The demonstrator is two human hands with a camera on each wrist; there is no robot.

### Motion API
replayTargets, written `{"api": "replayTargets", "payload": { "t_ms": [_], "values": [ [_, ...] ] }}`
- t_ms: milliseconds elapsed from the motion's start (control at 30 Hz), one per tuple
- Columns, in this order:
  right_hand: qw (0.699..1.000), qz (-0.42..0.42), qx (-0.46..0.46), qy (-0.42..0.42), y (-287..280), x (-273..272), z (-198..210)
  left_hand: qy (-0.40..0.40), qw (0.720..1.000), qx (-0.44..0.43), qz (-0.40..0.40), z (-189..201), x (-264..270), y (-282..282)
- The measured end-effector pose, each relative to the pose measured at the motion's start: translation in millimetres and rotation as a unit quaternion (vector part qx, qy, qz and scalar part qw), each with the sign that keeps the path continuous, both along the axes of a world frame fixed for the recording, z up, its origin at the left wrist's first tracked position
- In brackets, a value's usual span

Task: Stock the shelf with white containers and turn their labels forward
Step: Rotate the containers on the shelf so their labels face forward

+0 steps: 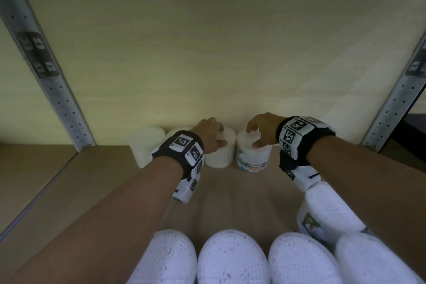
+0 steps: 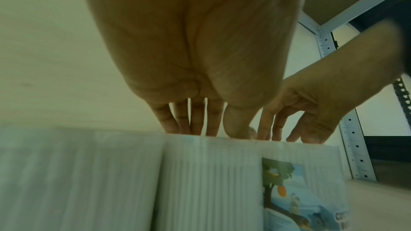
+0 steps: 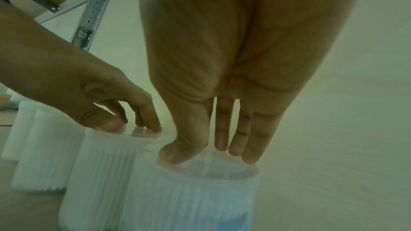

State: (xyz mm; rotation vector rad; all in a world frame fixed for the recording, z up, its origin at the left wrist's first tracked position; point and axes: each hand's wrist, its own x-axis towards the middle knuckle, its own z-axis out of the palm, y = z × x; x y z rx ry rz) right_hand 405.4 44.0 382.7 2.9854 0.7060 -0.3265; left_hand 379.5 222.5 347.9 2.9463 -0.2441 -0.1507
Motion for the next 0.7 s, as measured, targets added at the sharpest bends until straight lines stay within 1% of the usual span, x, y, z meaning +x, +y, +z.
{"api": "replayTargets", "payload": {
  "t_ms": [200, 367, 567, 633, 700],
  "values": [
    [1.000, 0.007, -0.010, -0.004, -0.2, 2.5, -0.1, 0.009, 1.000, -0.011, -0.003, -0.3, 2.0, 2.0],
    [1.000, 0.012, -0.015, -0.010, 1.4, 5.2, -2.1, 0.043, 0.998, -0.045, -0.010, -0.4, 3.2, 8.1],
    [0.999, 0.019, -0.029, -0.020, 1.6, 7.8, -6.4, 0.084, 0.992, -0.069, -0.061, 8.4, 5.6, 11.8],
    [0.999, 0.020, -0.028, -0.023, 0.5, 8.5, -7.5, 0.077, 0.991, -0.087, -0.067, 9.9, 5.1, 8.2],
    [0.999, 0.018, -0.025, -0.023, -1.0, 9.7, -8.6, 0.050, 0.991, -0.111, -0.051, 6.1, 3.5, 2.2]
  ]
}}
